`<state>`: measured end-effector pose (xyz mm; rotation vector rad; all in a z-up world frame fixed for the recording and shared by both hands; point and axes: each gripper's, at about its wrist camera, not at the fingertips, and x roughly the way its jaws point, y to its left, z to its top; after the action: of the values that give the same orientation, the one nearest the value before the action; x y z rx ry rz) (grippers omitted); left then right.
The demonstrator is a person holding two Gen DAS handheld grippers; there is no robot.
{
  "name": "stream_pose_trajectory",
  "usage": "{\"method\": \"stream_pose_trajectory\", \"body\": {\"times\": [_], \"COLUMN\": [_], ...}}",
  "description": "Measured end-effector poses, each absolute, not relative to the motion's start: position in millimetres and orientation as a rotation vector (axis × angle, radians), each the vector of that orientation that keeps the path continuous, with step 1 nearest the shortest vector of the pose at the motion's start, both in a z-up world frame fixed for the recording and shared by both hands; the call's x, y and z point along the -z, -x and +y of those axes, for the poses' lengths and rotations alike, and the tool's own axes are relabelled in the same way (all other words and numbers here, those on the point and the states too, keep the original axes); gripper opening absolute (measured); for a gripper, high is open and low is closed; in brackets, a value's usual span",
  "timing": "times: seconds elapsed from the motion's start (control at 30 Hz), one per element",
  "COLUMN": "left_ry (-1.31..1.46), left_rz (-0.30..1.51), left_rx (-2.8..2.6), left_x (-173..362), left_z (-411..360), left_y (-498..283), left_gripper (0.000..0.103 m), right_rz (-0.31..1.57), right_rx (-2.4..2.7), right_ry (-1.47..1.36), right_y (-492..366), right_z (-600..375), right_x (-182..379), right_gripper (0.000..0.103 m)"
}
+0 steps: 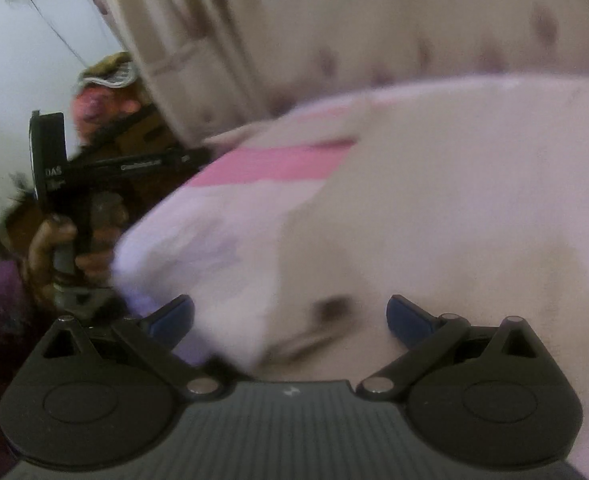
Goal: Fold small clothes
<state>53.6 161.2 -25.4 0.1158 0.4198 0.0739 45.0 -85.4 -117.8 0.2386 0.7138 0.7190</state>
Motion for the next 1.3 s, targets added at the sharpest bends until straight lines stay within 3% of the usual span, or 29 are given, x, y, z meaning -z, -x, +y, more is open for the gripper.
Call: {"method": "stream_pose_trajectory", "body": {"times": [0.13, 0.27, 0.63, 0.8, 0.87, 0.9, 1.2, 1.3], "left_ry": [-0.111, -0.081, -0.017, 0.006, -0.022, -0.032, 0.023, 0.048], "left_rz": [0.373, 0.391, 0.490, 0.511, 0.529, 0.536, 0.614, 0.609], "left_rx": [-0.073, -0.017, 0.199, 0.197, 0.178, 0.170, 0.166, 0.176], "left_x": [2, -7, 38, 67, 79, 83, 98, 99], "left_z": [162, 146, 39, 9, 1, 0, 10, 13], "left_y": [-39, -36, -70, -97, -107, -110, -128, -125], "left_gripper": [0.103, 0.103, 0.101, 0.101, 0.101, 0.101, 0.101, 0.102], "right_rz": [0.679, 0.648, 0.358, 0.334, 0.341, 0.350, 0.382, 0.502], "right_rx": [-1.072, -1.038, -0.179, 0.053, 0.088, 0.101, 0.048, -0.164], "right_ry": [-0.257, -0.181, -0.326, -0.452, -0.535, -0.586, -0.861, -0.742], "right_y": [-21, -3, 44, 30, 20, 13, -44, -53], "right_z": [-50, -58, -283, -393, -429, -441, -536, -501], "right_x": [103, 94, 70, 72, 76, 80, 110, 115], "right_gripper": [0.103, 0.103, 0.103, 0.090, 0.069, 0.065, 0.065, 0.069]}}
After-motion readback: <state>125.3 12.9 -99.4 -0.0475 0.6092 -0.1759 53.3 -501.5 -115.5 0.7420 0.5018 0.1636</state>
